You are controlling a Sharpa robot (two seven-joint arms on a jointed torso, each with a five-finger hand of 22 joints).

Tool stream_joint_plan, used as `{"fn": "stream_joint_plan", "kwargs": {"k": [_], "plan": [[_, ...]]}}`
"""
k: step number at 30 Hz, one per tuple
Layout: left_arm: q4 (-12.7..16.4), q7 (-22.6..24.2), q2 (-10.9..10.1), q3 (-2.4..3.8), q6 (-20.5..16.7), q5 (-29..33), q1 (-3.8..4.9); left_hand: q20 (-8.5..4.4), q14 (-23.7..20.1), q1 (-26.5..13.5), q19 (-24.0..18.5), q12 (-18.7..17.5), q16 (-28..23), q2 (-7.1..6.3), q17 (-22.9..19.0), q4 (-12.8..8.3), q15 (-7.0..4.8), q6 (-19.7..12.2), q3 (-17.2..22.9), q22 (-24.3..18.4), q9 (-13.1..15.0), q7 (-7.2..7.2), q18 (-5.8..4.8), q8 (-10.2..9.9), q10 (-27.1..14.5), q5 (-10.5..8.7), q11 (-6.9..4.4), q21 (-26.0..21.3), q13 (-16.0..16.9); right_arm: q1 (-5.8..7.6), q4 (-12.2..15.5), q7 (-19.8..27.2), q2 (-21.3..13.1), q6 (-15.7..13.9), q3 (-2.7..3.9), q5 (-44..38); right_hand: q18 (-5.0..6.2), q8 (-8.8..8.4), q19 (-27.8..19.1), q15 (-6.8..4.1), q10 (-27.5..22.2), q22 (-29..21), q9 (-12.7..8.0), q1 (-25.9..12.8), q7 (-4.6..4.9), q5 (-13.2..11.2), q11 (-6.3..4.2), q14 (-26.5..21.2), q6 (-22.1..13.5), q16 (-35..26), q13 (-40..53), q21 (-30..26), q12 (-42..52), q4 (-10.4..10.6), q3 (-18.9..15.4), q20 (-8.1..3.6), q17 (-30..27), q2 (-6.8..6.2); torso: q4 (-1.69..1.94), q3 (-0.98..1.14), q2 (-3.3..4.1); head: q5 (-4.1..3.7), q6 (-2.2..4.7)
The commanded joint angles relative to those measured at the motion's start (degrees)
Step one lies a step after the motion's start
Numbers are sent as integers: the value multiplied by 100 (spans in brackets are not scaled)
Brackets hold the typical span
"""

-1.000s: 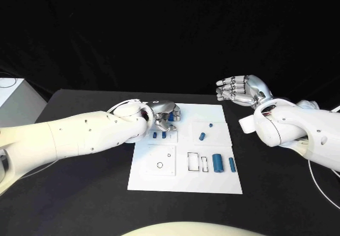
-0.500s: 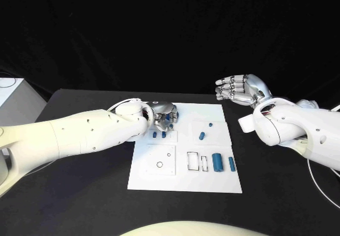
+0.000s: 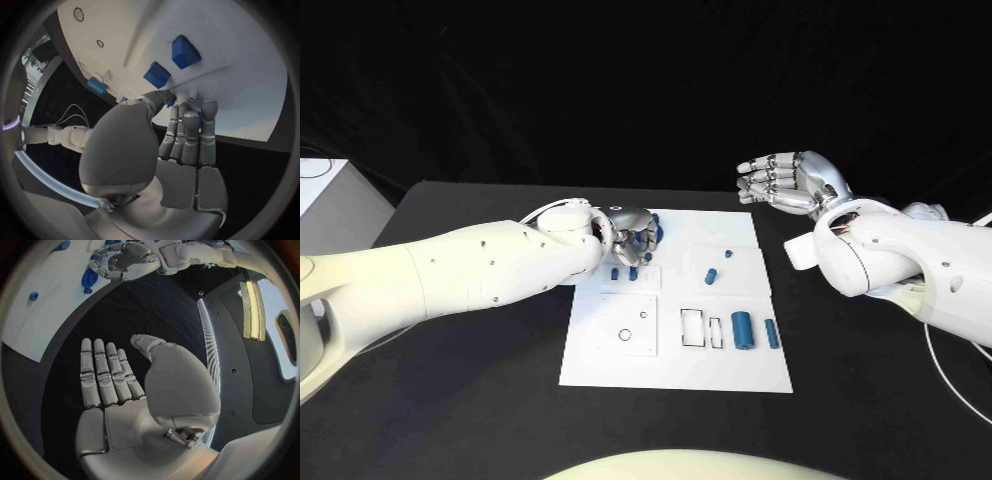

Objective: Assemble the parts on the task board

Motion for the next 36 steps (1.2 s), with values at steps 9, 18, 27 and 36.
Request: {"fn": "stream_joint_plan", "kwargs": {"k": [9,18,27,36], "plan": [[-43,92,48,-1,16,100,-4,-34,60,5,96,-297,130,121,-107,-71,-43,247,248,142,-197,-6,-75,-153,239,-46,-34,163,-313,-2,20,44,-8,89,2,-13,76,-23,1,-3,28,-5,-5,-34,310,31,21,25,6,-31,-6,-12,-30,-15,-27,26,-5,10,2,0,3,-13,-15],[-41,190,51,0,190,197,-4,-38,95,-21,164,-404,180,99,-110,-103,-45,260,263,242,-256,-14,-95,-214,286,-69,-38,236,-405,-2,25,42,-11,91,2,-13,76,-23,1,-3,28,-5,-5,-34,310,31,21,25,6,-31,-6,-12,-30,-15,-27,26,-5,10,3,4,-3,-11,-27],[-73,247,51,0,287,238,-4,-56,340,-36,429,-507,364,166,73,-192,-66,471,304,544,-336,51,-157,-254,689,-86,-58,466,-530,-2,30,42,-15,82,2,-13,77,-25,3,-4,35,-23,-8,-40,310,38,20,33,11,-37,-6,-10,-37,-18,-27,26,-19,18,-5,5,-2,-15,-32],[-91,250,59,0,361,285,-4,-62,439,-78,520,-679,424,171,111,-230,-76,569,316,640,-384,41,-179,-301,819,-94,-66,538,-631,-1,32,40,-13,84,2,-13,77,-25,3,-4,35,-23,-8,-40,310,38,20,33,11,-37,-6,-10,-37,-18,-27,26,-19,18,7,3,-1,-17,-39]]}}
